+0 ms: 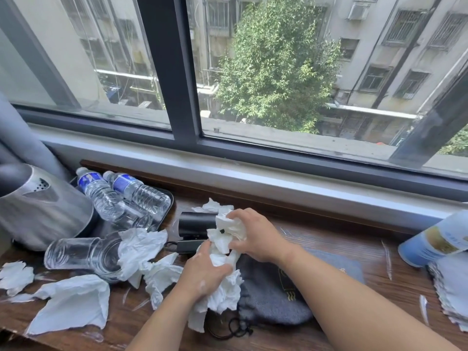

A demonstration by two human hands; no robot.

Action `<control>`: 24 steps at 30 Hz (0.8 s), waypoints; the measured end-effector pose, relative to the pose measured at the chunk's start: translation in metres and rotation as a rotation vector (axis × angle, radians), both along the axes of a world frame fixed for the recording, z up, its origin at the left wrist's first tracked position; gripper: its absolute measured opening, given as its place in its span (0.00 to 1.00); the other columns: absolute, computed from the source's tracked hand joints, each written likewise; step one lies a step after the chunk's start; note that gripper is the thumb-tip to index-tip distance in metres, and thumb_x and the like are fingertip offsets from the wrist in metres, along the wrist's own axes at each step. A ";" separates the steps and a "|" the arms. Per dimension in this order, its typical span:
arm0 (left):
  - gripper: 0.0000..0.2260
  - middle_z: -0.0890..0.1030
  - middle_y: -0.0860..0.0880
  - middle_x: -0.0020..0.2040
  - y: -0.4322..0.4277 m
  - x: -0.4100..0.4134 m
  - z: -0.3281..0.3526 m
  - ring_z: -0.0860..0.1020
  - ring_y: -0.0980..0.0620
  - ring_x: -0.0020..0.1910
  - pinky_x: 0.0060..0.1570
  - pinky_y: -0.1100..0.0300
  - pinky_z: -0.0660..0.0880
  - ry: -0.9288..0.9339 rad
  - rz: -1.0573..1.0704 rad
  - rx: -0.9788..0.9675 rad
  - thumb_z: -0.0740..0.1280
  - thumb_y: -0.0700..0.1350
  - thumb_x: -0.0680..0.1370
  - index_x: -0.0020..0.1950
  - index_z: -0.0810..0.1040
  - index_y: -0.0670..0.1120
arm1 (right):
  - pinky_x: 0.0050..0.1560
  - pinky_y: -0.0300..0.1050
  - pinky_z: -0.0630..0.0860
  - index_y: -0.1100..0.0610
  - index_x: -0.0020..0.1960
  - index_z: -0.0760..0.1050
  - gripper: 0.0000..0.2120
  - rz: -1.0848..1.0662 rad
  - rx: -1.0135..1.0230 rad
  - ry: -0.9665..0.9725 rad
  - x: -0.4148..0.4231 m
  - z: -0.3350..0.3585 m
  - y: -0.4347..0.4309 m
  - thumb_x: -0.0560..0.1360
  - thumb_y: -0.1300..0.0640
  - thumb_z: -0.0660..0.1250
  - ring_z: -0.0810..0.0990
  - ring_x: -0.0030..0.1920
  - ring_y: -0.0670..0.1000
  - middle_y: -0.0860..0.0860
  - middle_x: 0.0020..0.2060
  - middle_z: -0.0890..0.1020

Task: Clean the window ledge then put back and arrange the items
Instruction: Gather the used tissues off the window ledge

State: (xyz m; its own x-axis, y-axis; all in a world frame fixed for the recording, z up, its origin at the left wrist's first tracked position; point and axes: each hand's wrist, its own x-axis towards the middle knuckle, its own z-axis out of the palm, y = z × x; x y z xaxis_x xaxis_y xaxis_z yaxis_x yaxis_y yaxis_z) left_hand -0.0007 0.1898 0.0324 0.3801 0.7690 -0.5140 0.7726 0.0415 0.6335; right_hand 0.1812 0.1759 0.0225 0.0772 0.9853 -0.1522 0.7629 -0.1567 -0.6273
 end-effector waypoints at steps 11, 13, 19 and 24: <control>0.26 0.81 0.63 0.56 -0.007 0.002 0.051 0.78 0.66 0.54 0.50 0.68 0.72 -0.307 -0.256 0.109 0.69 0.61 0.67 0.65 0.70 0.69 | 0.52 0.42 0.78 0.52 0.61 0.76 0.23 -0.149 0.038 0.686 0.022 0.050 -0.052 0.69 0.48 0.75 0.82 0.51 0.48 0.49 0.52 0.84; 0.29 0.78 0.65 0.62 -0.008 0.011 0.056 0.76 0.65 0.60 0.58 0.63 0.73 -0.331 -0.351 0.114 0.67 0.64 0.66 0.67 0.69 0.72 | 0.52 0.46 0.78 0.59 0.60 0.76 0.19 -0.167 0.061 0.866 0.022 0.058 -0.066 0.72 0.58 0.75 0.83 0.50 0.53 0.54 0.50 0.84; 0.32 0.76 0.70 0.65 -0.030 0.048 0.054 0.76 0.67 0.62 0.63 0.58 0.71 -0.400 -0.595 0.068 0.68 0.68 0.66 0.69 0.64 0.76 | 0.45 0.50 0.77 0.65 0.55 0.75 0.15 -0.456 0.280 0.828 0.039 0.067 -0.137 0.71 0.68 0.74 0.80 0.43 0.53 0.56 0.43 0.81; 0.31 0.73 0.76 0.63 -0.066 0.072 0.047 0.71 0.72 0.63 0.60 0.58 0.69 -0.538 -0.483 0.056 0.66 0.71 0.61 0.65 0.70 0.75 | 0.47 0.40 0.73 0.51 0.57 0.76 0.18 -0.563 0.274 0.107 0.066 0.078 -0.228 0.70 0.49 0.75 0.79 0.46 0.46 0.43 0.46 0.80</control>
State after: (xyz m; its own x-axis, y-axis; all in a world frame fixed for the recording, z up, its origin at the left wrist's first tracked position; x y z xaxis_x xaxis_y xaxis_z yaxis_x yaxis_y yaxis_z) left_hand 0.0710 0.1242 0.0797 0.8733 0.4709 -0.1248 0.2769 -0.2691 0.9224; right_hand 0.2473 -0.0525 0.1004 0.5931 0.8026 0.0640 0.5410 -0.3384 -0.7699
